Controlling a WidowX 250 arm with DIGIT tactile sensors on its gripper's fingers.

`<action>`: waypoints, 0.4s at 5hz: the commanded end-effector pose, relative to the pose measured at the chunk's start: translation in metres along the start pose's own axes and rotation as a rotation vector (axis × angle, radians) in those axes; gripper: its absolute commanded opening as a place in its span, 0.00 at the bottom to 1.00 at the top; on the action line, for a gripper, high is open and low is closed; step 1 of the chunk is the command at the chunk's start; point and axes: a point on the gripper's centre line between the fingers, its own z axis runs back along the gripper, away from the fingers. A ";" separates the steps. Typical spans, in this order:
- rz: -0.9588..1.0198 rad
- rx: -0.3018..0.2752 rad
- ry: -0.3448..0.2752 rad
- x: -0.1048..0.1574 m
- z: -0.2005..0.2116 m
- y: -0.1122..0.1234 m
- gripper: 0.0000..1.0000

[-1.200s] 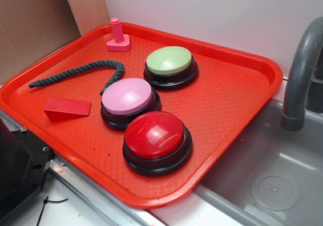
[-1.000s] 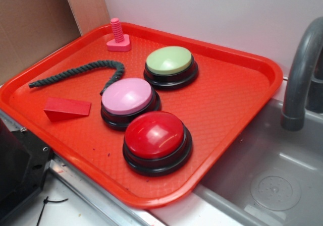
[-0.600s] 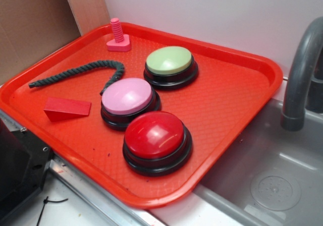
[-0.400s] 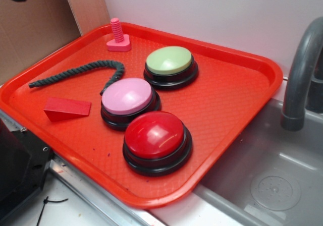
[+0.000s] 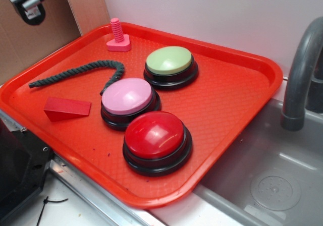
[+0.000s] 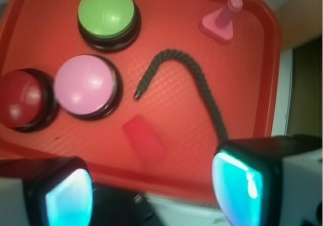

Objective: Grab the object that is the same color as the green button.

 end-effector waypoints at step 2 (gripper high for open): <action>0.017 0.011 -0.003 0.025 -0.083 0.065 1.00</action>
